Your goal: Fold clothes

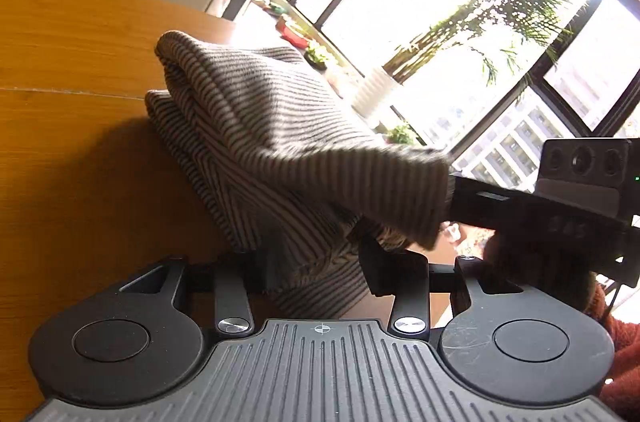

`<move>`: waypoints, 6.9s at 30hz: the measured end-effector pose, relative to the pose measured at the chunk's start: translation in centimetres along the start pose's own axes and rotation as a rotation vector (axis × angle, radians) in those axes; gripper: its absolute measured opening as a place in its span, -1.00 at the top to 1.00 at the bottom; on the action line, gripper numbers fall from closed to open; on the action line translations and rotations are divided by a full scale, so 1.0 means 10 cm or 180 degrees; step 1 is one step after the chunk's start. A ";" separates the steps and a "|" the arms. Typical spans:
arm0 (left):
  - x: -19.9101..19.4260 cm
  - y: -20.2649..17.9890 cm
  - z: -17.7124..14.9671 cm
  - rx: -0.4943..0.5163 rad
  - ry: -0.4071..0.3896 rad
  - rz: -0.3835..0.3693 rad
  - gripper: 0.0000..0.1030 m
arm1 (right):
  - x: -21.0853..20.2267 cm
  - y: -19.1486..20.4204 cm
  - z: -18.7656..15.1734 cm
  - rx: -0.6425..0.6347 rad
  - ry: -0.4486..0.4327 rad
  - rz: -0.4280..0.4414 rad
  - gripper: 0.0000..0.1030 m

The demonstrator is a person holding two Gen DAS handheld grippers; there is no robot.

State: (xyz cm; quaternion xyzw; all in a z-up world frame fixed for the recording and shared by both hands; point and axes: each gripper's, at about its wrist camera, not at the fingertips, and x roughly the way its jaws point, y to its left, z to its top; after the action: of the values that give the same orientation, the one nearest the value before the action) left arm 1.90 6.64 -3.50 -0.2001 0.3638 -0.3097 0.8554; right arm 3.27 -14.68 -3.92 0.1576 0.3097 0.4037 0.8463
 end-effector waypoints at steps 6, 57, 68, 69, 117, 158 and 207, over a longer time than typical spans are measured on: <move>-0.44 0.13 0.05 0.0003 -0.0157 0.0392 -0.11 | -0.02 0.18 -0.24 -0.0661 0.0027 -0.0233 0.70; 0.09 0.08 0.43 0.0268 -0.0231 0.0322 -0.11 | 0.17 -0.57 0.42 -0.0348 0.0313 -0.0746 -0.52; 0.08 -0.25 0.15 0.0621 0.0125 0.0580 -0.49 | -0.31 -0.68 0.04 -0.0165 0.0237 -0.0795 -0.55; 0.12 -0.20 0.15 0.0586 0.0187 0.0544 -0.27 | -0.30 -0.67 0.04 -0.0198 0.0218 -0.0800 -0.53; 1.34 1.34 2.30 0.0432 -0.0248 0.0123 -0.43 | 1.31 -1.82 1.87 0.0329 -0.0190 -0.1026 -0.48; 0.37 0.28 0.51 0.0243 -0.0417 0.1896 -1.00 | 0.45 -0.46 0.12 -0.0271 0.0217 -0.2503 -1.00; 0.59 0.07 0.41 0.0501 -0.0194 0.2388 -1.00 | 0.44 -0.54 0.14 -0.0211 0.0185 -0.2527 -1.00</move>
State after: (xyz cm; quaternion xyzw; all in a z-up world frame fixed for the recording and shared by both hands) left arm 8.43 3.70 -4.13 0.0041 0.3612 0.0040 0.9325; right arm 9.50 -14.65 -7.43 -0.0134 0.3572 0.0593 0.9321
